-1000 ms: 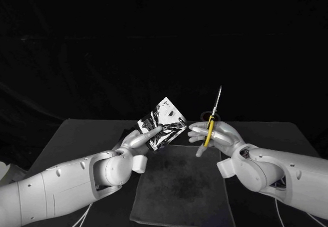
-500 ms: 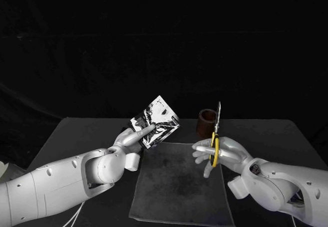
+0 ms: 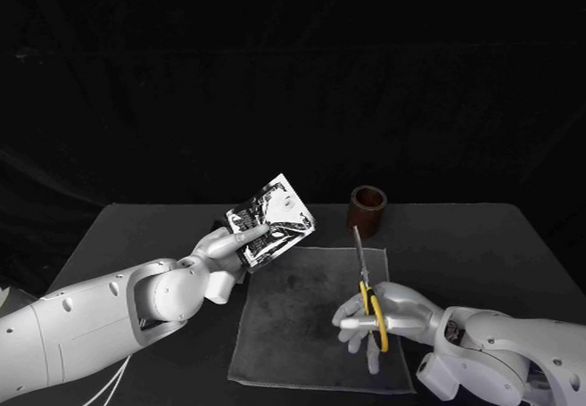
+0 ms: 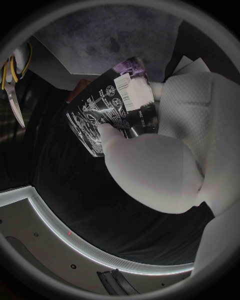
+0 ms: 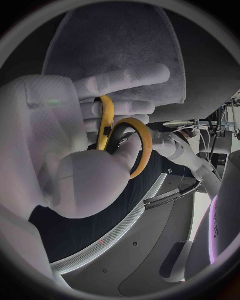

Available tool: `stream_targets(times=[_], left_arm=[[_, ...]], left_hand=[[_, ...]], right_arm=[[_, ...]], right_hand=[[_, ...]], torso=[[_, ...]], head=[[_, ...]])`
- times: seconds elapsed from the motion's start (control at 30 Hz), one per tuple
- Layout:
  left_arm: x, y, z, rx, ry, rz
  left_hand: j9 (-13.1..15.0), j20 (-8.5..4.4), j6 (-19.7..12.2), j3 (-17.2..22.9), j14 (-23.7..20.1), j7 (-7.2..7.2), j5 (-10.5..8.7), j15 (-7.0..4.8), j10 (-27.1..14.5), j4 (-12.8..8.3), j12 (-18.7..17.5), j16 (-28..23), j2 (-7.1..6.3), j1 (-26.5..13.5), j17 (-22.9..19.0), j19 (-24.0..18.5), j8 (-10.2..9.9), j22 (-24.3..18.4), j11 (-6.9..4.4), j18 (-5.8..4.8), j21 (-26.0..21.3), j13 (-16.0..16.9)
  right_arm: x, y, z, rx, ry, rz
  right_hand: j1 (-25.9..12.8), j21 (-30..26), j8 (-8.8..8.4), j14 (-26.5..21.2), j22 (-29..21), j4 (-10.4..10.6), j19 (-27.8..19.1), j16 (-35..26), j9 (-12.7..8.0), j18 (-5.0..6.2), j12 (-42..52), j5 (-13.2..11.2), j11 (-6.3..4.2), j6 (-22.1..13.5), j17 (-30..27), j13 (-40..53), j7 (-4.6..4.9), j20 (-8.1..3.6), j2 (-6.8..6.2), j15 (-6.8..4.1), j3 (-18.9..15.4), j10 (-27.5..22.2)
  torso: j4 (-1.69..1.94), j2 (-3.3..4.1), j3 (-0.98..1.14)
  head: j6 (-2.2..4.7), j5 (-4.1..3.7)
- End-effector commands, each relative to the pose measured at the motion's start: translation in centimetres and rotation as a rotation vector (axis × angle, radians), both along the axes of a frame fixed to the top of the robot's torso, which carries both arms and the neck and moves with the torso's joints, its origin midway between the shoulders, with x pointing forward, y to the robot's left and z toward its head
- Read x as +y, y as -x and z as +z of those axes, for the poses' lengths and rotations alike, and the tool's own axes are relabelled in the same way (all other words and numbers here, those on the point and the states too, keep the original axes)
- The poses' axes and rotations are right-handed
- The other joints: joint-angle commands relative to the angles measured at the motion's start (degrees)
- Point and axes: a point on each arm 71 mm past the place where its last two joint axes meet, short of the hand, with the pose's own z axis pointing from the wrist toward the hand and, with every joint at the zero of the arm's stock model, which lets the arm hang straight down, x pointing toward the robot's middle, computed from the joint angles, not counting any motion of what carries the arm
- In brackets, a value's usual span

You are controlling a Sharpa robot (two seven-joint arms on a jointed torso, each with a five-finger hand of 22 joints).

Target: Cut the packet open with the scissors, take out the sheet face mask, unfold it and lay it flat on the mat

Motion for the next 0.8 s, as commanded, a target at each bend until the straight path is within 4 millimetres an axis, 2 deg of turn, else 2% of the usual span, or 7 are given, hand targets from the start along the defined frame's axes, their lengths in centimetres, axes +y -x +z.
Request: stream_targets(times=[0.03,0.17,0.27,0.37,0.6,0.8], left_arm=[[-0.6,0.4,-0.1,0.024,-0.018,-0.112],[-0.7,0.5,-0.2,0.034,-0.024,-0.141],[-0.7,0.6,-0.2,0.038,-0.027,-0.151],[-0.8,0.6,-0.2,0.038,-0.029,-0.161],[-0.9,0.6,0.4,0.026,-0.033,-0.173],[-0.7,0.6,0.8,0.013,-0.039,-0.176]], left_hand=[[2.2,0.10,0.3,0.2,0.5,0.07,0.19,-0.03,0.4,-0.3,-0.3,-0.4,0.41,-0.3,0.1,0.3,0.3,0.1,0.19,1.18,0.3,0.1],[2.2,0.10,0.3,0.2,0.6,0.07,0.19,-0.03,0.4,-0.4,-0.3,-0.4,0.39,-0.4,0.1,0.3,0.3,0.1,0.18,1.18,0.3,0.1],[2.2,0.09,0.3,0.2,0.6,0.08,0.20,-0.04,0.4,-0.4,-0.3,-0.4,0.39,-0.4,0.1,0.3,0.3,0.1,0.18,1.18,0.3,0.1],[2.2,0.09,0.3,0.3,0.6,0.08,0.20,-0.04,0.4,-0.5,-0.3,-0.4,0.38,-0.4,0.1,0.3,0.3,0.1,0.18,1.18,0.3,0.1],[2.3,0.09,0.3,0.3,0.6,0.10,0.19,-0.04,0.4,-0.6,-0.3,-0.4,0.36,-0.5,0.1,0.3,0.3,0.1,0.18,1.18,0.3,0.1],[2.3,0.08,0.3,0.4,0.6,0.11,0.19,-0.05,0.4,-0.6,-0.3,-0.4,0.38,-0.5,0.2,0.3,0.3,0.1,0.19,1.17,0.3,0.1]], right_arm=[[0.5,1.3,-0.8,0.053,0.098,0.175],[0.5,1.8,-1.3,0.083,0.142,0.211],[0.4,2.0,-1.5,0.095,0.163,0.217],[0.4,2.0,-1.7,0.110,0.176,0.216],[0.2,1.9,-1.9,0.143,0.182,0.188],[0.1,1.7,-1.9,0.163,0.149,0.150]], right_hand=[[-1.0,-0.4,-0.52,0.2,-0.1,0.6,-0.1,0.1,-0.2,7.96,-0.2,-0.2,-0.02,0.3,0.1,0.0,0.16,-0.25,-0.81,0.08,-0.6,0.7],[-2.4,-0.6,-1.03,0.2,-0.3,1.6,-0.1,0.0,-0.5,7.93,-0.4,-0.1,0.08,0.0,0.2,0.0,0.30,-0.19,-2.23,0.17,-2.1,1.1],[-4.1,-1.0,-1.66,-0.3,-0.5,3.1,-0.2,-0.4,-0.8,7.87,-0.5,-0.1,0.34,-0.3,0.3,0.1,0.55,0.01,-3.91,0.43,-4.7,1.0],[-5.3,-1.4,-1.96,-0.7,-0.8,4.5,-0.3,-0.8,-1.0,7.86,-0.6,0.0,0.55,-0.5,0.4,0.1,0.71,0.19,-4.81,0.62,-7.3,0.6],[-6.7,-2.0,-2.36,-2.0,-1.2,7.2,-0.5,-1.7,-1.2,7.80,-0.6,0.1,1.37,-1.8,0.4,0.1,1.48,0.76,-4.86,1.33,-12.3,-1.9],[-8.4,-2.5,-2.66,-4.3,-1.6,10.0,-0.9,-3.0,-1.3,7.62,-0.4,-0.6,2.36,-4.4,0.2,0.0,2.50,1.41,-5.25,2.24,-17.7,-4.9]], torso=[[0.01,-0.06,-0.03],[0.04,-0.04,-0.02],[0.02,-0.02,0.00],[0.06,0.06,-0.03],[0.13,0.04,-0.06],[0.17,0.05,-0.03]], head=[[-0.71,-0.47],[-1.15,-0.63],[-1.39,-0.65],[-1.74,-0.73],[-2.64,-0.53],[-3.25,-0.52]])
